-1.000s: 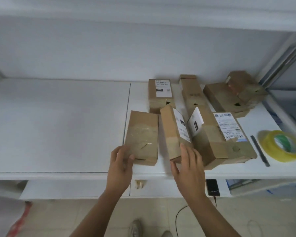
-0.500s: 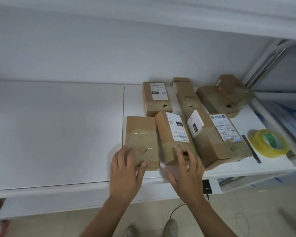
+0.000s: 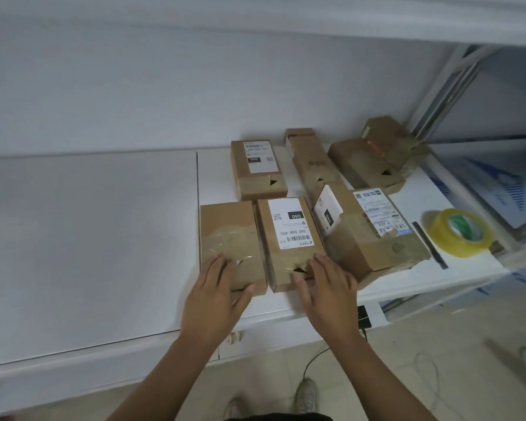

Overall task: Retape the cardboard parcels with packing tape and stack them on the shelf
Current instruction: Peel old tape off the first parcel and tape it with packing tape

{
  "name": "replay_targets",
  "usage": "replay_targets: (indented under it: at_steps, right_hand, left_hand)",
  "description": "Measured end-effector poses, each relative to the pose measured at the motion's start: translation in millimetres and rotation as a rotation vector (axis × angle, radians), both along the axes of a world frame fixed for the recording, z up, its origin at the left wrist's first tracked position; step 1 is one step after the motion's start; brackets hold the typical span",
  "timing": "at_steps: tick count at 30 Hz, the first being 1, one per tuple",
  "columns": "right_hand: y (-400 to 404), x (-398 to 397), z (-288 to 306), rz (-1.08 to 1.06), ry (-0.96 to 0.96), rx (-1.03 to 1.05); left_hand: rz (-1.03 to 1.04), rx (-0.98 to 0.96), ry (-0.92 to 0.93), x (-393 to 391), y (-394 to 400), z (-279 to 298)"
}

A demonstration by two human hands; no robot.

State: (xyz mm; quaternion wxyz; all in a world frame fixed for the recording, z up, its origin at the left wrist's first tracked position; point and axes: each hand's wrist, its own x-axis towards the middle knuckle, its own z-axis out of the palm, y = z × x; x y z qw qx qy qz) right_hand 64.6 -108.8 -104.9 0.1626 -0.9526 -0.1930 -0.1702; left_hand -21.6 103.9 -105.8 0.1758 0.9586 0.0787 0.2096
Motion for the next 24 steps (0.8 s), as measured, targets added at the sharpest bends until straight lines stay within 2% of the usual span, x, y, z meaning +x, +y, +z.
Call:
replay_targets:
  at_steps: [4,8,11,14,17,19,21,24]
  right_hand:
    - [11,14,16,-0.014,-0.077,-0.047]
    - [9,22,32,-0.048,-0.002,0.03]
    - [3,26,37,0.018,-0.026,-0.046]
    - [-4,21,48,0.078,-0.11,-0.091]
    - [-22,15,70,0.215,-0.289,0.036]
    - [-43,19,83,0.19,-0.311,0.079]
    - [-66,30,87,0.086,-0.186,0.158]
    - [-95,41,70,0.088,0.292,0.463]
  left_hand:
    - [0.02,-0.025,-0.025,-1,-1,2]
    - [0.101,-0.129,0.021,-2,-7,4]
    - [0.161,-0.209,0.013,-2,-11,4]
    - [0.166,-0.207,-0.083,1,-22,8]
    - [0.084,-0.108,-0.199,12,-47,23]
    - [-0.072,-0.064,-0.166,25,-73,31]
    - [-0.21,-0.01,-0.065,40,-101,31]
    - [-0.267,0.107,0.072,62,-133,29]
